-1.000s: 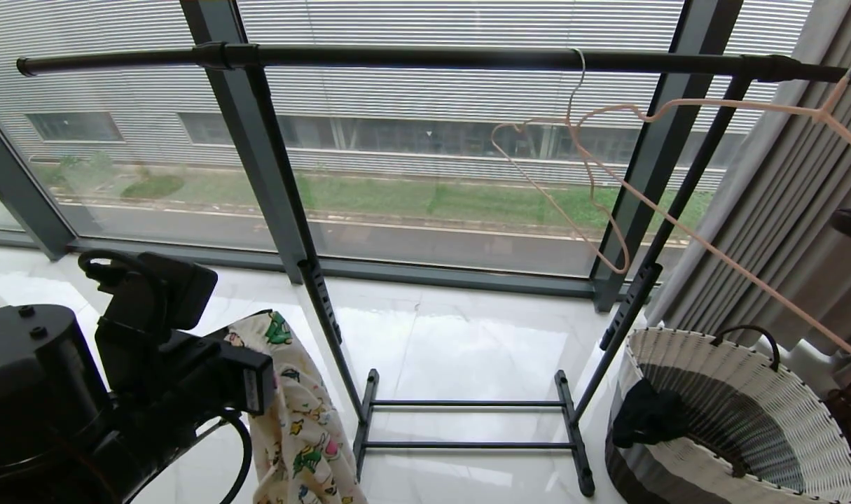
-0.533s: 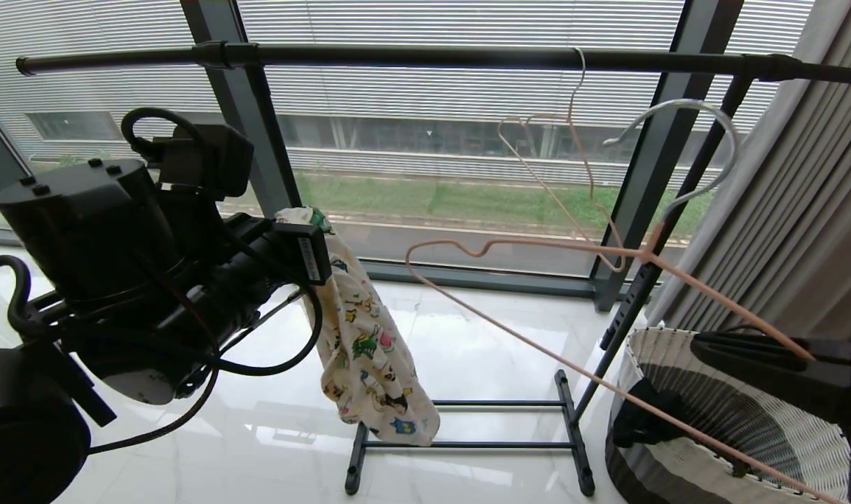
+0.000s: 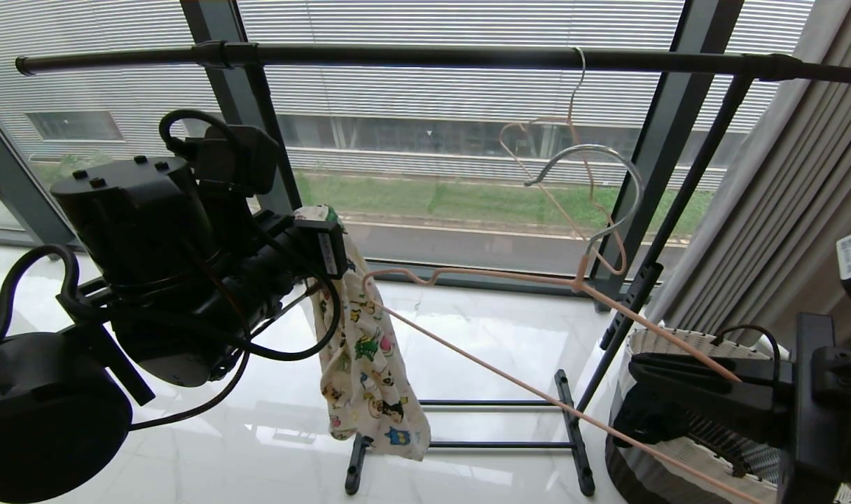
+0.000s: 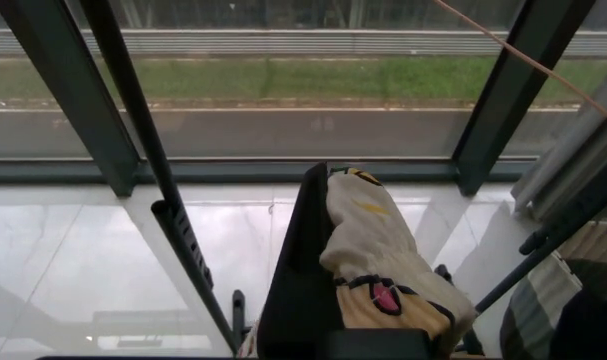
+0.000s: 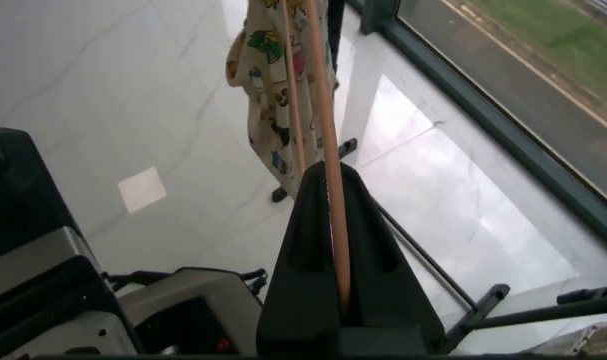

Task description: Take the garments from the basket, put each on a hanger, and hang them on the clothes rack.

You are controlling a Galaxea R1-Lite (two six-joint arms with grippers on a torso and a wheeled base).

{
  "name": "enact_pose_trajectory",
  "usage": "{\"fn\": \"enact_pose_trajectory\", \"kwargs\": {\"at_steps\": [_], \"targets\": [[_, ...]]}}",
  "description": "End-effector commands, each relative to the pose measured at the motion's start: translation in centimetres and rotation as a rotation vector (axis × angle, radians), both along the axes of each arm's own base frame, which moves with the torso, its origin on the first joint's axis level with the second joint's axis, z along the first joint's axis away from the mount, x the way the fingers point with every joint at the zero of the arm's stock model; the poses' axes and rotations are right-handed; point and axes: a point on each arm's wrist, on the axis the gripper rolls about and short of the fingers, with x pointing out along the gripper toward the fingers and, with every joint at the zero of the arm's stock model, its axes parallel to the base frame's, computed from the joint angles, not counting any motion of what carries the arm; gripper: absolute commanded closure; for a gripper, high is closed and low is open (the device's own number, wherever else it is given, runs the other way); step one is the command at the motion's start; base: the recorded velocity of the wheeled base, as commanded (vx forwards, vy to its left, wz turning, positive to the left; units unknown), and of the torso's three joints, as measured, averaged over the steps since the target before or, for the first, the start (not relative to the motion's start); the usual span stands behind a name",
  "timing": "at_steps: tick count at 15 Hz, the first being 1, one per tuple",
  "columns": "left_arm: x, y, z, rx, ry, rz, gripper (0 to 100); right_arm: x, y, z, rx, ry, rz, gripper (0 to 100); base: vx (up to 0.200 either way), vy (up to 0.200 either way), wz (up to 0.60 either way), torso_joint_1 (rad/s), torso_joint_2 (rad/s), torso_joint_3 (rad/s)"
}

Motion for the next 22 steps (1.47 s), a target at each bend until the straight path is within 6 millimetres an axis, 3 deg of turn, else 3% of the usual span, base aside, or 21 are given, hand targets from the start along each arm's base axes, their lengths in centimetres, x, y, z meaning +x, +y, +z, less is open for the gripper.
{"fn": "enact_pose_trajectory", "kwargs": {"at_steps": [1, 6, 14, 22], "targets": [[0.1, -0.1, -0.1, 0.002, 0.004, -0.002, 100, 0.4, 1.2, -0.5, -0.020, 0.011, 0.015, 100, 0.000, 0.000, 0.00, 0.000, 0.00, 0.000], [1.8, 0.4, -0.4, -0.010, -0.022, 0.045, 100, -0.5, 1.3, 0.1, 0.002, -0.003, 0.057, 100, 0.000, 0.000, 0.00, 0.000, 0.00, 0.000], [1.2, -0.4, -0.2, -0.013, -0.027, 0.013, 100, 1.1, 3.5, -0.7, -0.005, -0.004, 0.027, 100, 0.000, 0.000, 0.00, 0.000, 0.00, 0.000], [1.0, -0.6, -0.2, -0.012, -0.028, 0.027, 100, 2.6, 2.2, 0.1, 0.026, -0.029, -0.073, 100, 0.000, 0.000, 0.00, 0.000, 0.00, 0.000]]}}
